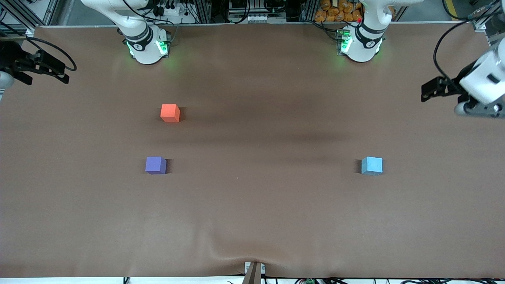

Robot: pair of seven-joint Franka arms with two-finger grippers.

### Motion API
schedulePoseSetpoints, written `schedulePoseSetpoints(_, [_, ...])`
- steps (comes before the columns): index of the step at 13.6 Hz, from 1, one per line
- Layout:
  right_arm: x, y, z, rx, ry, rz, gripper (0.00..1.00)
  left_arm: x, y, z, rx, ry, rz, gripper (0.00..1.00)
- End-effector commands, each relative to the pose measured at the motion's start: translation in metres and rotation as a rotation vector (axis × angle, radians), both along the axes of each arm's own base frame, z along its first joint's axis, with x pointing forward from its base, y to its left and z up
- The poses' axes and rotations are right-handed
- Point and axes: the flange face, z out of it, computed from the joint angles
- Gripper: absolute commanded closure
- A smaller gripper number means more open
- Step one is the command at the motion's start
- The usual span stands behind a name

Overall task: Place blue block between orange and purple blocks
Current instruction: 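Move the left gripper toward the light blue block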

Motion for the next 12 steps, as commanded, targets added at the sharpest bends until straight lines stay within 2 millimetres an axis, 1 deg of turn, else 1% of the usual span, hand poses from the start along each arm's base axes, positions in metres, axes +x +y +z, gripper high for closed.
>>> schedulePoseSetpoints(1, [0.002, -0.009, 0.003, -0.003, 0.005, -0.004, 0.0, 0.016, 0.019, -0.018, 0.02, -0.005, 0.024, 0.0])
schedulePoseSetpoints(3, [0.001, -0.009, 0.004, -0.002, 0.003, -0.004, 0.0, 0.027, 0.015, -0.041, 0.02, 0.002, 0.015, 0.0])
schedulePoseSetpoints(6, [0.001, -0.01, 0.004, 0.0, 0.005, -0.005, 0.0, 0.036, 0.022, -0.082, 0.022, -0.036, 0.015, 0.0])
schedulePoseSetpoints(7, [0.002, -0.01, 0.003, 0.0, 0.006, -0.007, 0.0, 0.041, 0.035, -0.102, 0.037, -0.033, 0.029, 0.0])
schedulePoseSetpoints(9, [0.002, -0.009, 0.003, 0.0, 0.006, -0.005, 0.0, 0.054, 0.042, -0.157, 0.085, -0.009, 0.006, 0.0])
schedulePoseSetpoints(10, [0.002, -0.009, 0.003, 0.0, 0.006, -0.005, 0.0, 0.06, 0.044, -0.179, 0.1, -0.004, -0.004, 0.0])
schedulePoseSetpoints(12, [0.001, -0.009, 0.004, 0.0, 0.005, -0.005, 0.0, 0.065, 0.069, -0.207, 0.087, 0.003, 0.032, 0.0])
